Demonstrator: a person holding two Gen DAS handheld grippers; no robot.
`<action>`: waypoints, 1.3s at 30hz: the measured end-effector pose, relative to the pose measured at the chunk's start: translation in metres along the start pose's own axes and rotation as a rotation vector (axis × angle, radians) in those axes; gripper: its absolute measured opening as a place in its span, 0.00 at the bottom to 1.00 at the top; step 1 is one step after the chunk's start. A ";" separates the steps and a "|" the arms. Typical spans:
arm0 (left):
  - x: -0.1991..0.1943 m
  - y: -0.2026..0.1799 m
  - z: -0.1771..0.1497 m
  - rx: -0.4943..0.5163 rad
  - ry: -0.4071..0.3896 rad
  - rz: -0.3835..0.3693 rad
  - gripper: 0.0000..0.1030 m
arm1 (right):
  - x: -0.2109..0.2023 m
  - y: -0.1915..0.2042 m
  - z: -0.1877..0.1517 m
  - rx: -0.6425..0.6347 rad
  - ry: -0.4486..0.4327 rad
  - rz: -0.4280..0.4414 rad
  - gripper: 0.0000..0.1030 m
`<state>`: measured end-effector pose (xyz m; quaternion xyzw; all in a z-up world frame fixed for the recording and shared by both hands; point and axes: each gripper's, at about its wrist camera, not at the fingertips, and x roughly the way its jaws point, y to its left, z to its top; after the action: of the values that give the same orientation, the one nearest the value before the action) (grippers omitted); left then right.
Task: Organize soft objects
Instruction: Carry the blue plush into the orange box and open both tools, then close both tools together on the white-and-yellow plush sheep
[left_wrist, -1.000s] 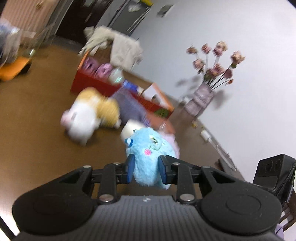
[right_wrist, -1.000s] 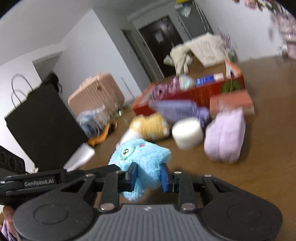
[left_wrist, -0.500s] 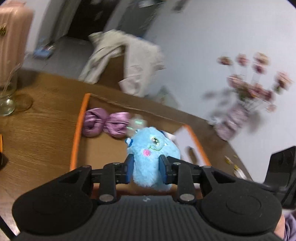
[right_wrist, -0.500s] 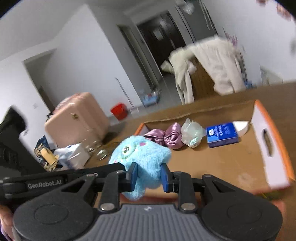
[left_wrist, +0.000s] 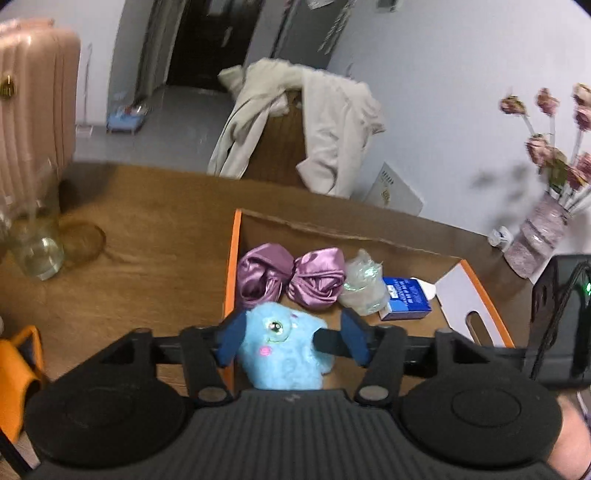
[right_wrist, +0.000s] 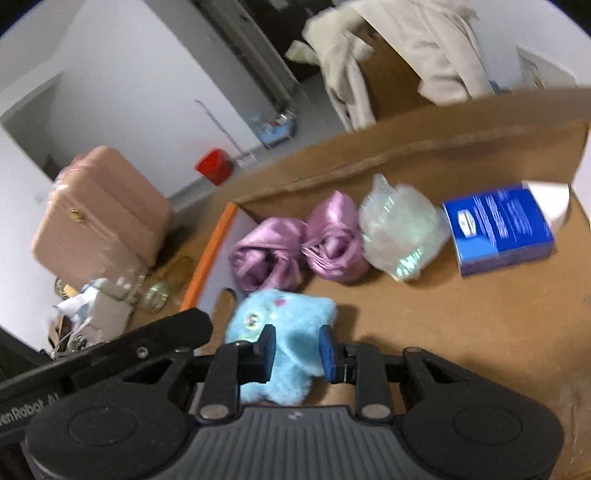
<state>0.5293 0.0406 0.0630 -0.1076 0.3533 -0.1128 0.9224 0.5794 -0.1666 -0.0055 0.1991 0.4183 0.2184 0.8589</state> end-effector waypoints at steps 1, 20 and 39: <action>-0.006 0.000 -0.002 0.013 -0.009 0.003 0.65 | -0.008 0.002 -0.001 -0.021 -0.017 0.002 0.35; -0.199 -0.030 -0.129 0.175 -0.370 -0.017 0.97 | -0.223 0.034 -0.160 -0.333 -0.213 -0.016 0.68; -0.150 -0.039 -0.200 0.164 -0.202 0.087 0.97 | -0.234 0.025 -0.243 -0.295 -0.271 -0.082 0.69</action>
<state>0.2804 0.0221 0.0224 -0.0271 0.2527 -0.0900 0.9630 0.2484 -0.2344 0.0165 0.0815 0.2701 0.2133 0.9354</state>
